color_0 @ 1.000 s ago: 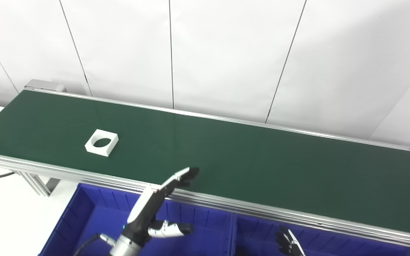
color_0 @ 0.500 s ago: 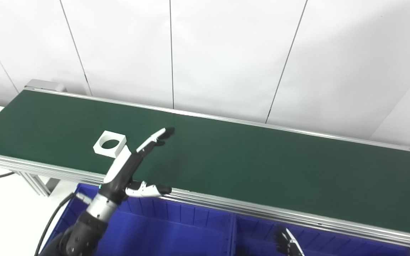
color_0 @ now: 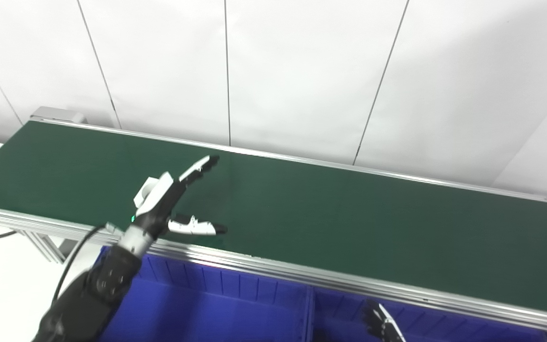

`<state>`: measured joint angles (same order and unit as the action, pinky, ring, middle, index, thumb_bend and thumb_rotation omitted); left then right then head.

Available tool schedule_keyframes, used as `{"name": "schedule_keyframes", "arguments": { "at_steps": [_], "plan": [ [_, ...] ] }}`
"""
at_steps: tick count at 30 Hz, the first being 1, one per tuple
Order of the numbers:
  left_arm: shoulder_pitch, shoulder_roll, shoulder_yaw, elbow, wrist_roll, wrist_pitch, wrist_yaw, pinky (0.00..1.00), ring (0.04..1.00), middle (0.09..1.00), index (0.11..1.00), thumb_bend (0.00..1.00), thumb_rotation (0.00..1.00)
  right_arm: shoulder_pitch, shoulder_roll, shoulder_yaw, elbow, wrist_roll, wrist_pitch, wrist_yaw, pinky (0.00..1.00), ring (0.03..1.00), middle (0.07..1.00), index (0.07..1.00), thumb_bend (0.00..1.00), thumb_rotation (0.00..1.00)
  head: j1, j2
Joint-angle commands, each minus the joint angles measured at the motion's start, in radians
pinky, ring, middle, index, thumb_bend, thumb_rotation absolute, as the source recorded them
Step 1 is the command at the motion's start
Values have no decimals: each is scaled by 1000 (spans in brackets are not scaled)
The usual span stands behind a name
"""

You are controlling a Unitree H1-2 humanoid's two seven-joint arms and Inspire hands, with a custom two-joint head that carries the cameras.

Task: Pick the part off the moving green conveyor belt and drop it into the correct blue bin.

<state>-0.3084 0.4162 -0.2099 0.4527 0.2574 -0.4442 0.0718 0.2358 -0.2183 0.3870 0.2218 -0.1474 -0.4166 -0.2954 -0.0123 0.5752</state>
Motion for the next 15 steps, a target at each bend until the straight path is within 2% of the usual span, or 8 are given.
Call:
{"name": "schedule_keyframes", "arguments": {
  "at_steps": [1, 9, 15],
  "plan": [
    [-72, 38, 9, 41, 20, -25, 4, 913, 945, 950, 952, 822, 361, -1, -6, -2, -35, 2, -53, -2, 814, 838, 858, 901, 954, 484, 2, 3],
    [-163, 54, -13, 192, 72, -25, 13, 871, 937, 953, 952, 906, 220, 2, -9, -4, -39, 8, -53, 3, 829, 844, 860, 903, 945, 482, 1, 6],
    [-214, 83, -63, 272, 152, -25, 58, 870, 943, 964, 962, 936, 222, 9, -7, -9, -47, 10, -53, 8, 826, 842, 857, 900, 953, 484, 0, 9]
  ]
}}
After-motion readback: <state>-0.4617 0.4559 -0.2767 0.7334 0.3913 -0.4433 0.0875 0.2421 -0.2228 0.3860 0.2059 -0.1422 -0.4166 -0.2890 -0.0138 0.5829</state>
